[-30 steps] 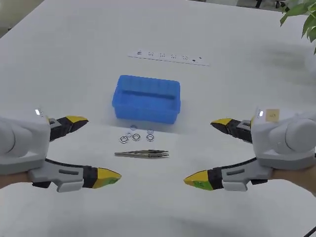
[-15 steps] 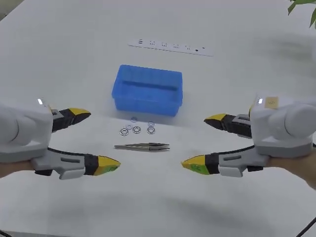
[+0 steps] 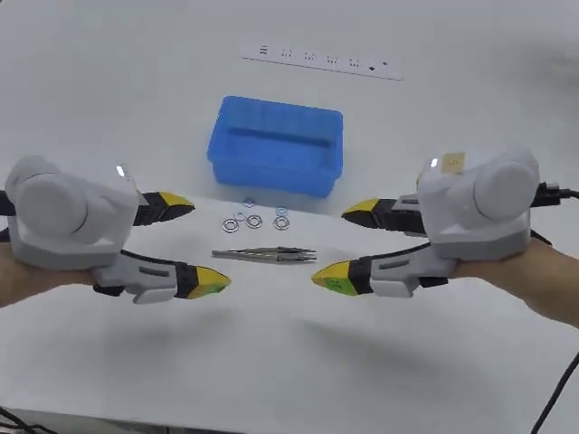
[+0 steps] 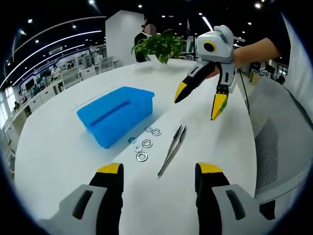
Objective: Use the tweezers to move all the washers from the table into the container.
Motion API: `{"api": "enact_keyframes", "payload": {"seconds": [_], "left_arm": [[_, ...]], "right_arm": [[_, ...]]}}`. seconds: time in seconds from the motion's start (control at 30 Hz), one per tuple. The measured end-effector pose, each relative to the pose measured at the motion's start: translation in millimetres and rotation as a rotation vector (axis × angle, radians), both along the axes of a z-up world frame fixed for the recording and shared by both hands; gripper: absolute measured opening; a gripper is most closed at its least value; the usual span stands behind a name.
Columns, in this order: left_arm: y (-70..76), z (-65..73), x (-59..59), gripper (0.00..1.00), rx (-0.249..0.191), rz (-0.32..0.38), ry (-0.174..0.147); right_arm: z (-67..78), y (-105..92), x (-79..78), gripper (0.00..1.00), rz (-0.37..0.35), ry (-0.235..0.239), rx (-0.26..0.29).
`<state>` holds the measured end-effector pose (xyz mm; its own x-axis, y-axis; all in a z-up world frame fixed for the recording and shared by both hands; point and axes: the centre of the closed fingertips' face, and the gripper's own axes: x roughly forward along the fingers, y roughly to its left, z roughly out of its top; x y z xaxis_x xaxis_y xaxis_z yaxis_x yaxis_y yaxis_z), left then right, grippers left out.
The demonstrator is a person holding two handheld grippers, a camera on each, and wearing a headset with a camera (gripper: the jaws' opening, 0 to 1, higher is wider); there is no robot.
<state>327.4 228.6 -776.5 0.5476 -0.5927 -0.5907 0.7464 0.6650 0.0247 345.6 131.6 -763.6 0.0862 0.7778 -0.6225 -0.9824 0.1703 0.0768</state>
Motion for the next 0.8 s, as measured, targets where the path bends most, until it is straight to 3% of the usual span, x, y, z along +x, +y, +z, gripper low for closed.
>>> {"api": "enact_keyframes", "payload": {"seconds": [0.23,0.47,0.67,0.8], "left_arm": [[-2.6,-14.3,-6.3,0.52,0.028,-0.050,0.047],[-6.5,-19.8,-7.7,0.44,0.039,-0.082,0.066],[-9.6,-24.8,-4.7,0.38,0.070,-0.119,0.066],[-13.8,-23.1,-1.8,0.35,0.064,-0.121,0.068]], "right_arm": [[-7.0,22.3,-1.4,0.47,0.047,0.019,0.009],[-20.8,36.3,-6.8,0.41,0.107,0.045,-0.039],[-28.7,42.5,-8.5,0.35,0.143,0.035,-0.071],[-33.2,44.1,-8.2,0.28,0.172,0.021,-0.095]]}}
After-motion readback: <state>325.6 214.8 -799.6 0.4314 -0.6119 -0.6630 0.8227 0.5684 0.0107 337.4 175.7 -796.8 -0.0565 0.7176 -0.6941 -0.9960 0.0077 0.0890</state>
